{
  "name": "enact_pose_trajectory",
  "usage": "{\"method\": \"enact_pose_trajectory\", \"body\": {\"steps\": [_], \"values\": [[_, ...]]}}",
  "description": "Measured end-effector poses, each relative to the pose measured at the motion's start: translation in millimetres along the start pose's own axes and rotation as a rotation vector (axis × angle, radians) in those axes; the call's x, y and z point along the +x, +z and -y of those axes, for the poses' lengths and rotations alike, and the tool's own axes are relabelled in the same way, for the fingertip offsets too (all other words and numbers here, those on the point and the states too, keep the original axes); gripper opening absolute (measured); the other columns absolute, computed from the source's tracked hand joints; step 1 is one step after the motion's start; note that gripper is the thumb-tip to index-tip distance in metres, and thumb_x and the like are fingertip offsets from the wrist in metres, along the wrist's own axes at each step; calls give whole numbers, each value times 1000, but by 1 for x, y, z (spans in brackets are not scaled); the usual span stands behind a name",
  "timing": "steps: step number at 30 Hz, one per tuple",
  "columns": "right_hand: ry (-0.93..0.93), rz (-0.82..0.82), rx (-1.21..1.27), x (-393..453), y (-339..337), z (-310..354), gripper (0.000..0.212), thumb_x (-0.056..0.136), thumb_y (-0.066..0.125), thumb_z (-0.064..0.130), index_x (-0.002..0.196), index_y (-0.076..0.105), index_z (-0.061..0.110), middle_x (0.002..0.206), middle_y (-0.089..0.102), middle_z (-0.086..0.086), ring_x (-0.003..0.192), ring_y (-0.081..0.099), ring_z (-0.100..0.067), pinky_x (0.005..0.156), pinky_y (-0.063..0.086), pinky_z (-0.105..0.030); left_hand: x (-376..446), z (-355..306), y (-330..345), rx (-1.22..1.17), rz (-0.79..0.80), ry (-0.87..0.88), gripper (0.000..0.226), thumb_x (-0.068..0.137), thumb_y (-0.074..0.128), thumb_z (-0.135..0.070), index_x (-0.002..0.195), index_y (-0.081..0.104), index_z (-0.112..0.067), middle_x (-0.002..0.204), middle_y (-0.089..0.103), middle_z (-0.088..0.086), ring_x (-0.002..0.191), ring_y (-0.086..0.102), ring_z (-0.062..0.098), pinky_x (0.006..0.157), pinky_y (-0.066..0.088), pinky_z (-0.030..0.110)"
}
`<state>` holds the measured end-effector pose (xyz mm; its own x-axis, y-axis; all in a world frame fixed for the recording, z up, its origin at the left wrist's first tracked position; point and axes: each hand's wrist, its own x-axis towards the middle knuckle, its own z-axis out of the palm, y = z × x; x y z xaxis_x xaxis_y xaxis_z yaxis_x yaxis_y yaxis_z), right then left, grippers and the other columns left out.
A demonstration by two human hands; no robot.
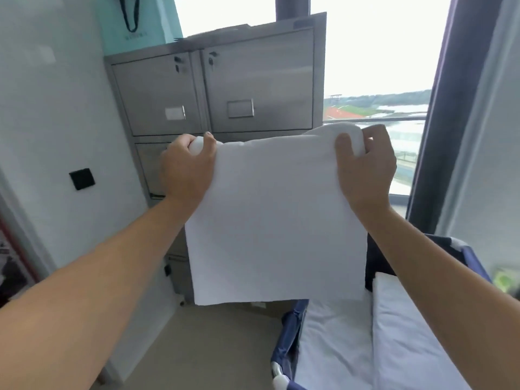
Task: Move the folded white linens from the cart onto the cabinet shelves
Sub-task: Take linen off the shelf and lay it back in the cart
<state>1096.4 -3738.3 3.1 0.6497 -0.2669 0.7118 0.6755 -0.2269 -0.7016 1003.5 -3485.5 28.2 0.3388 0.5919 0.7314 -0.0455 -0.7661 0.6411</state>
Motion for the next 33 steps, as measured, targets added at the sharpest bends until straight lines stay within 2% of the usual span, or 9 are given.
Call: {"method": "enact_pose_trajectory", "body": {"steps": [4,8,12,15,19,23,26,28,33], "values": [[22,-25,-53,22,-38,-35,23,90,60,33,92,48,13,68,44,13,60,46,2,60,36,-20,-20,-23,53,-71,55,-5,48,85,48,-55,76,59,-9,71,63,3,75,59,29,69,51,42],[62,-35,-64,41,-71,-77,22,90,61,32,90,47,14,68,44,14,60,46,5,57,36,-13,-47,-46,106,-65,96,-37,44,85,49,-54,75,60,-12,71,64,1,73,61,27,68,50,39],[108,-49,-67,55,-93,-122,22,88,62,32,88,48,15,66,44,14,58,46,3,60,37,-18,-74,-57,152,-54,131,-64,44,86,51,-53,76,59,-11,71,64,3,71,60,27,65,49,38],[139,-51,-79,56,-106,-153,21,87,62,31,87,48,16,66,45,14,58,46,4,57,35,-11,-96,-58,180,-32,171,-71,44,86,50,-53,78,59,-10,73,64,4,70,59,26,66,50,38],[165,-28,-114,51,-116,-189,21,89,62,29,86,46,15,66,43,14,59,46,9,55,35,-9,-117,-52,210,-11,237,-81,45,87,49,-53,78,59,-10,74,65,6,72,60,28,67,50,40],[191,-32,-142,44,-119,-234,20,90,62,29,85,47,16,67,45,15,61,48,6,57,35,-9,-133,-40,247,6,319,-112,44,86,49,-54,76,59,-12,69,62,2,71,60,28,64,48,37],[234,-37,-169,40,-119,-262,21,90,61,32,86,47,17,70,47,15,62,48,1,61,37,-15,-142,-27,277,7,376,-124,42,87,49,-53,77,59,-14,70,63,-1,71,60,26,61,45,34],[252,-32,-174,39,-117,-278,19,91,61,29,88,47,16,71,48,15,62,49,3,58,36,-9,-146,-18,300,-2,419,-134,39,88,50,-52,76,58,-15,68,60,-5,69,58,24,60,40,31],[272,-63,-253,40,-103,-321,20,93,62,26,89,47,15,69,47,14,61,49,8,56,36,-9,-159,17,358,-49,471,-172,38,88,52,-52,75,57,-16,67,59,-4,69,56,24,59,40,32]]}}
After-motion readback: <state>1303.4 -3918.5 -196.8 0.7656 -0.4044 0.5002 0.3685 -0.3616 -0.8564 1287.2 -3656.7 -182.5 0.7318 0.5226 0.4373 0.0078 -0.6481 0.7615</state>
